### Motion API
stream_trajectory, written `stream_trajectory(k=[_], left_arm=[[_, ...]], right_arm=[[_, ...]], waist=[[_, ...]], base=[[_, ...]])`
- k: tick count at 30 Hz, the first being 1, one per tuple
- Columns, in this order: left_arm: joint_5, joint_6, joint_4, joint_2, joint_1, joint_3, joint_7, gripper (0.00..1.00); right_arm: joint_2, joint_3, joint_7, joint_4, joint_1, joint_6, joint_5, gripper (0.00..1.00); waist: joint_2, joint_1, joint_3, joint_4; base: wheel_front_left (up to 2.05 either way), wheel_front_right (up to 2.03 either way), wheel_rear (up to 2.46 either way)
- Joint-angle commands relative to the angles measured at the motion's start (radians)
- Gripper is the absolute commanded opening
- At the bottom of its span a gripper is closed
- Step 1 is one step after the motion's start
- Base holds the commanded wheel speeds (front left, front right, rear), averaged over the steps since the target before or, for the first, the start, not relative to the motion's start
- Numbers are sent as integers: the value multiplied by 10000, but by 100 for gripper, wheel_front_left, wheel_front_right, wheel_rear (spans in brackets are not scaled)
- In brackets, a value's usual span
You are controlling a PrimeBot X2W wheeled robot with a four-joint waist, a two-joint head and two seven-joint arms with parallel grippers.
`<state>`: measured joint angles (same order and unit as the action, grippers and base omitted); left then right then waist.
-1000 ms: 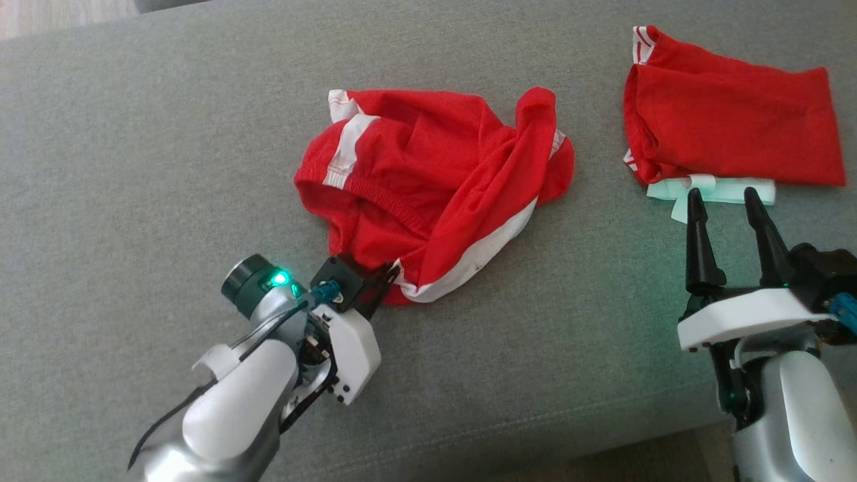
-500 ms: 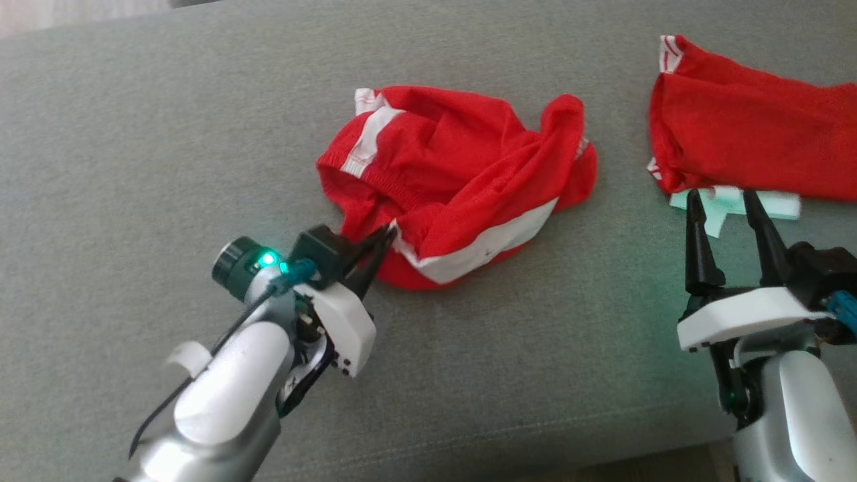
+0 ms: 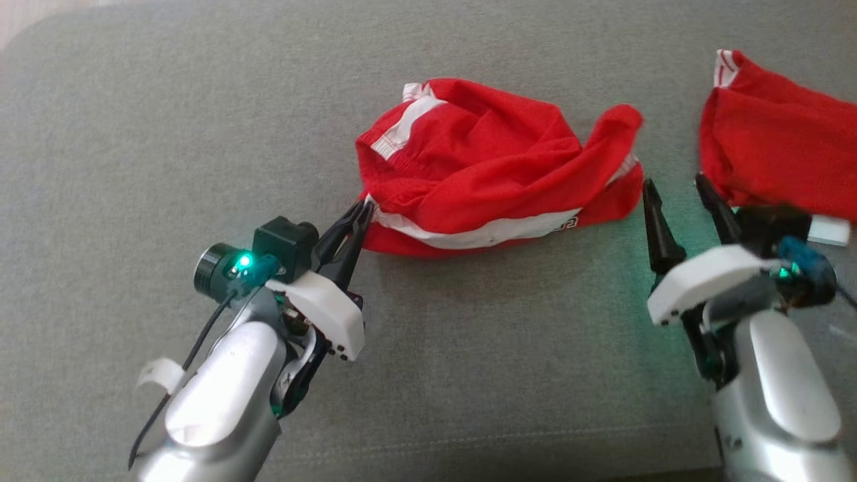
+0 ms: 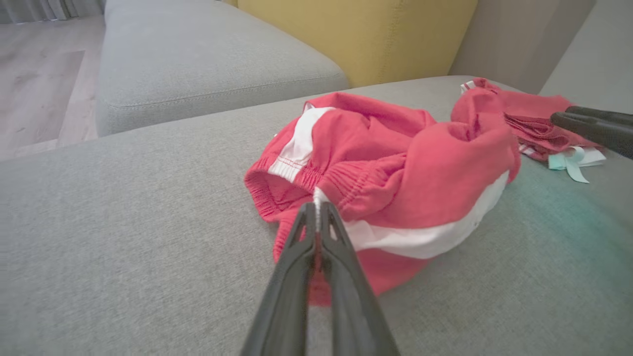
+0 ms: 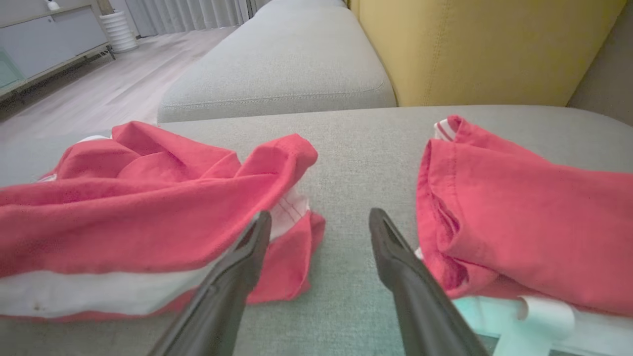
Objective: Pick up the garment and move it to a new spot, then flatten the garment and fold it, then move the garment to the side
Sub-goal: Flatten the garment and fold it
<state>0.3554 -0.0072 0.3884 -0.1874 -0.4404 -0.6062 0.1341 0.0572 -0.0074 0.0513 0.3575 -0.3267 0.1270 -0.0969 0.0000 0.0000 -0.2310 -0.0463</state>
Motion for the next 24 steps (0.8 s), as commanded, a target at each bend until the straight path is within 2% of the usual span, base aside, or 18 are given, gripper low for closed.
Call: stream_trajectory(k=[1, 5, 13, 24], left_arm=[[122, 66, -319, -128, -322, 390, 114, 0], [131, 139, -295, -72, -380, 376, 180, 0], [142, 140, -137, 66, -616, 279, 326, 0], [212, 228, 90, -35, -669, 318, 455, 0]], right_arm=[[169, 262, 93, -198, -476, 37, -166, 100], [635, 614, 648, 403, -1206, 37, -808, 100], [1828, 2167, 1220, 1032, -1895, 37, -1777, 100], [2265, 3584, 827, 931, -1766, 37, -2511, 100]], waist=[[0, 0, -71, 75], [0, 0, -240, 252], [0, 0, -545, 564], [0, 0, -606, 414]], base=[[0, 0, 0], [0, 0, 0], [0, 0, 0], [0, 0, 0]])
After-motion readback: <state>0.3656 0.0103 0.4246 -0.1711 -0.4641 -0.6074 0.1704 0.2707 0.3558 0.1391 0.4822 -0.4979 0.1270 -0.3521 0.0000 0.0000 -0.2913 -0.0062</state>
